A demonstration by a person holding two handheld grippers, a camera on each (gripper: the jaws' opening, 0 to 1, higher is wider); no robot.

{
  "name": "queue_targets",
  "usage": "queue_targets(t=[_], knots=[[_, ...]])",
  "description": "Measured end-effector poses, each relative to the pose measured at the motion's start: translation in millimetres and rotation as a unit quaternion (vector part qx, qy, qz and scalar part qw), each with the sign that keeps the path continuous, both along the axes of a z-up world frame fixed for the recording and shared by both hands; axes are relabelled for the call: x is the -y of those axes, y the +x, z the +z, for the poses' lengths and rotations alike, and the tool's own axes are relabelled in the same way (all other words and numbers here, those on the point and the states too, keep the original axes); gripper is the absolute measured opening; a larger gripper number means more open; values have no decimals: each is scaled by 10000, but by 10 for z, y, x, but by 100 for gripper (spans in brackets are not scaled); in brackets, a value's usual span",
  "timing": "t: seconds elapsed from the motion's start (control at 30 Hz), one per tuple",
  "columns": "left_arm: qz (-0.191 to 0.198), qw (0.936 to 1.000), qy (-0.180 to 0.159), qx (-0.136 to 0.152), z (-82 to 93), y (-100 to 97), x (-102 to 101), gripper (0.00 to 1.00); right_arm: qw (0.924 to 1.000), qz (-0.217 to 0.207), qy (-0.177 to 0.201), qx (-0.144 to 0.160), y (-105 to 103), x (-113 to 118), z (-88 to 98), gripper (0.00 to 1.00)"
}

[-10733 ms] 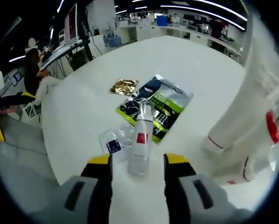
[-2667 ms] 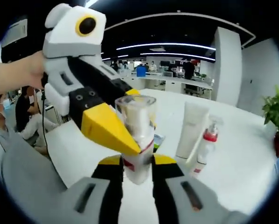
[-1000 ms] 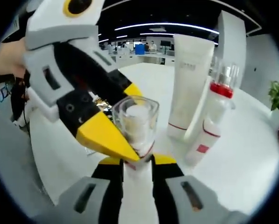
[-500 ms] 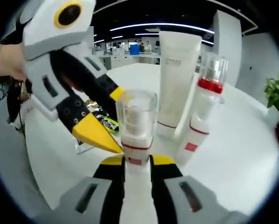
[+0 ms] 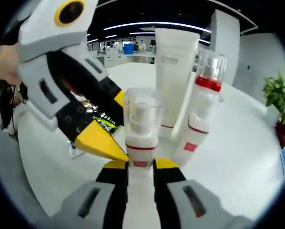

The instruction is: Arrange the skincare products in the storage area until every visible bottle or jar stands upright without overlapping.

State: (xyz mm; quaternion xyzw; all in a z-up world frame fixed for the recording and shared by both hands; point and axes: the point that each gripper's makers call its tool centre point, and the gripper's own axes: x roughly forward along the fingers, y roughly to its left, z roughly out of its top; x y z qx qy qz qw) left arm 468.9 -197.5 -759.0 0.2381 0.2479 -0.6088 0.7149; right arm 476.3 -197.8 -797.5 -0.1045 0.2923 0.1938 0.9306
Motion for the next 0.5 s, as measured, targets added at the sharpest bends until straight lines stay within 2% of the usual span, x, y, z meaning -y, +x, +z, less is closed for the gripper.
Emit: queue_targets(t=[0.1,0.17,0.3,0.5], knots=[[12,10000,-10,-18,-23,22,17,16,9998,-196,-67,-10,24,43,-18,19],[15,10000,-40,-26,-25,38,37,15,9987,-479,-189,12,43,121,-25,20],[61,9999,-93,-64,-31,78,65,15,9956,-929,46,-63,53,170,-72,19],[167,9995,-204,-157,-29,116,102,16,9946,-1039,9,-42,90,169,-108,19]])
